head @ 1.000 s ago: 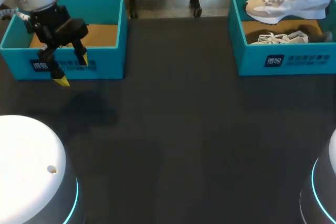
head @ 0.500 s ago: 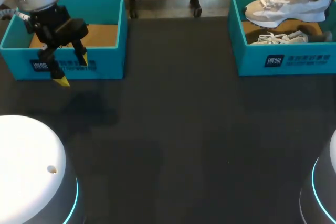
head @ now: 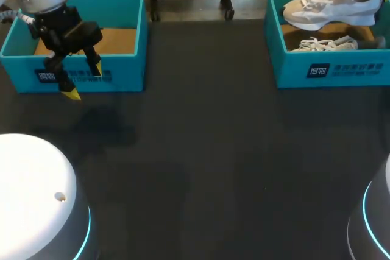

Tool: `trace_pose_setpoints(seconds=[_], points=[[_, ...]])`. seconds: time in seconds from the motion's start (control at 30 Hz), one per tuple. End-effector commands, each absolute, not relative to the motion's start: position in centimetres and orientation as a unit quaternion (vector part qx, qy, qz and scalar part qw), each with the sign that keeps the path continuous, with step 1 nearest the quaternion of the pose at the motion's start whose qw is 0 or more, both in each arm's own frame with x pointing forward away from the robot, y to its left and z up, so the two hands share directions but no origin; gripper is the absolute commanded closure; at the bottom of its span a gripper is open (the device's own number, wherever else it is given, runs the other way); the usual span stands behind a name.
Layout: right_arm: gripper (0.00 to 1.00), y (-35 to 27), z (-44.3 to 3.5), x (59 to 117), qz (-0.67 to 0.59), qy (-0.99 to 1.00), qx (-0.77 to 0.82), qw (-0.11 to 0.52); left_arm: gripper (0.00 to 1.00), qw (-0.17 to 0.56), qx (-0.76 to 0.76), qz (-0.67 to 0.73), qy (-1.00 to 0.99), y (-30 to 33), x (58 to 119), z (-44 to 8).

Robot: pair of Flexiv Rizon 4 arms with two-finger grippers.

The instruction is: Take the shoe out of the shoebox, open the shoe tongue, remove and reinsert the insole, then place the shoe into the shoebox

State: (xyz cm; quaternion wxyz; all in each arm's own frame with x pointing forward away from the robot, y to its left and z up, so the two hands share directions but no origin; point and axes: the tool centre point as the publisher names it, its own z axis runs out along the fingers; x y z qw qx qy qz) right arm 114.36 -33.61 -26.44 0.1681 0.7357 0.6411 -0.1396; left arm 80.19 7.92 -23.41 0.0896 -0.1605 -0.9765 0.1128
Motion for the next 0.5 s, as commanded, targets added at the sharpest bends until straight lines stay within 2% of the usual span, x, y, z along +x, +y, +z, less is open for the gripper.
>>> trace_pose_setpoints(seconds=[0.03, 0.5], points=[[1.00, -33.8, -27.3, 115.1, -0.140, 0.638, 0.739, 0.167, 0.00, 0.089, -0.161, 0.111, -0.977, 8.0, 80.1, -23.4], [1.00, -34.6, -29.8, 114.1, -0.133, 0.637, 0.741, 0.162, 0.00, 0.089, -0.161, 0.111, -0.977, 8.0, 80.1, -23.4]])
